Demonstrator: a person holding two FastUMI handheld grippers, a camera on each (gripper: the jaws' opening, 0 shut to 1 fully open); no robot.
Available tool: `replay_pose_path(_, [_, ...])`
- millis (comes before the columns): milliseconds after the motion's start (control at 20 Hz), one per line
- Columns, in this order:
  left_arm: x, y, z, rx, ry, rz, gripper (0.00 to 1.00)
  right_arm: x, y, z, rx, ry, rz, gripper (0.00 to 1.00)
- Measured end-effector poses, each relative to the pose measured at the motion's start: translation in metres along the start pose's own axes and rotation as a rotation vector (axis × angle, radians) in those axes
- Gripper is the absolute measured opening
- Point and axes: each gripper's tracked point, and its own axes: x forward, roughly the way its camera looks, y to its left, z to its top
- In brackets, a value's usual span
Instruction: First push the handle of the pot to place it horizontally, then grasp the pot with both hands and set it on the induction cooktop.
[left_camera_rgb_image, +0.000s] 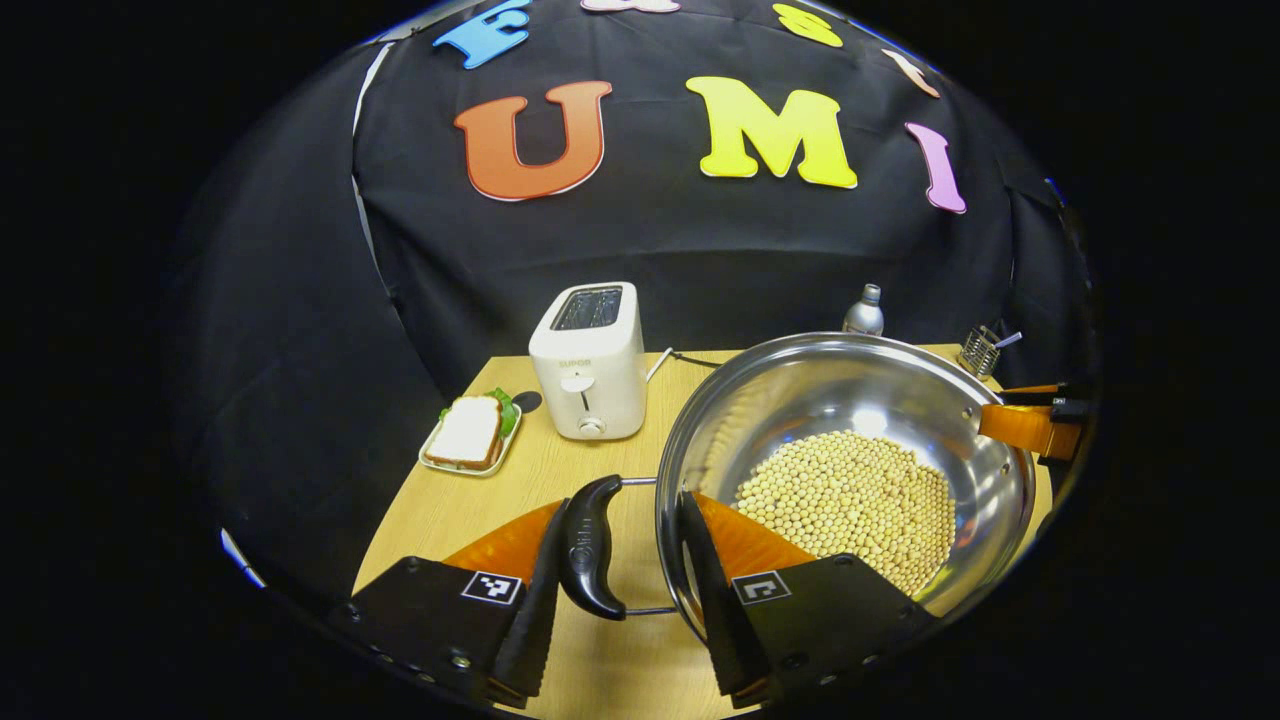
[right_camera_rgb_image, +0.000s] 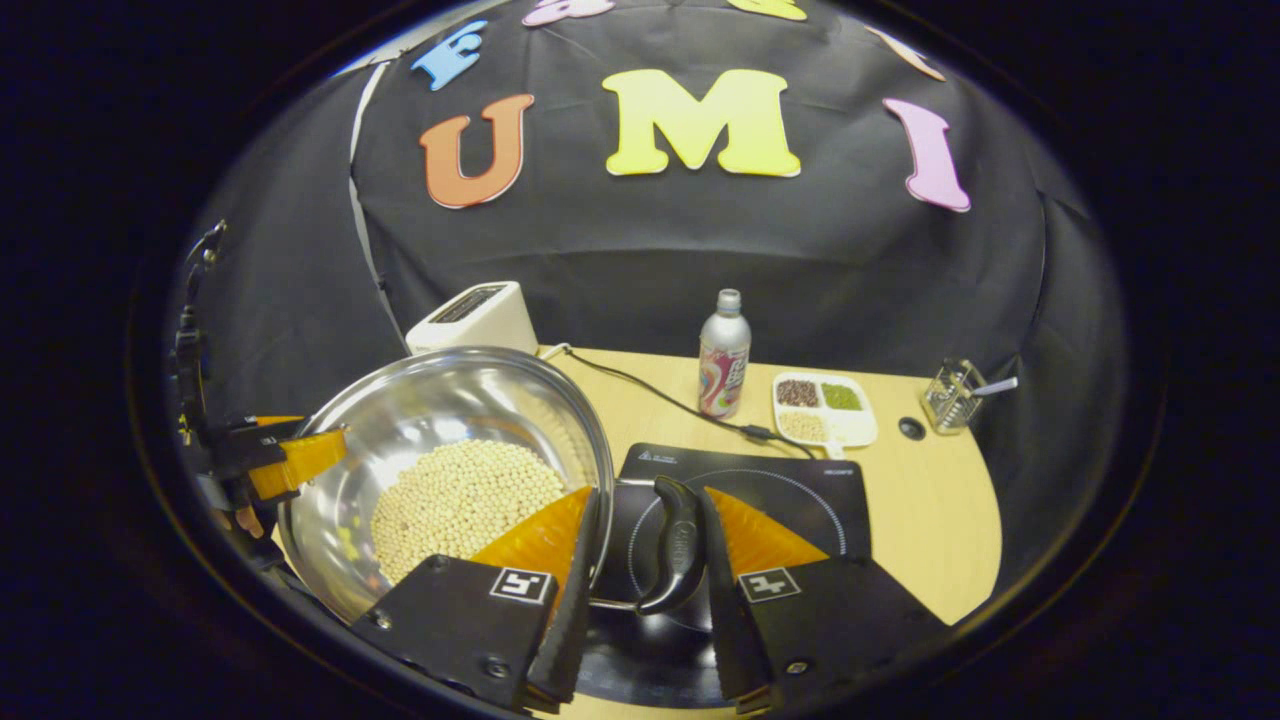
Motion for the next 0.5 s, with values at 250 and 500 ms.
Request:
replay_pose_path(250, [-0.031,-0.042,0.027,-0.015,-0.029,-0.020,0.61,-0.043,-0.040,0.024,-0.019,-0.042,-0.023,0.54])
replay_pose_path(500, [-0.048,-0.097,0.044,0.004,-0.046,-0.034,0.61,-0.072,-0.094,0.029,-0.015,-0.063,-0.044,0.54])
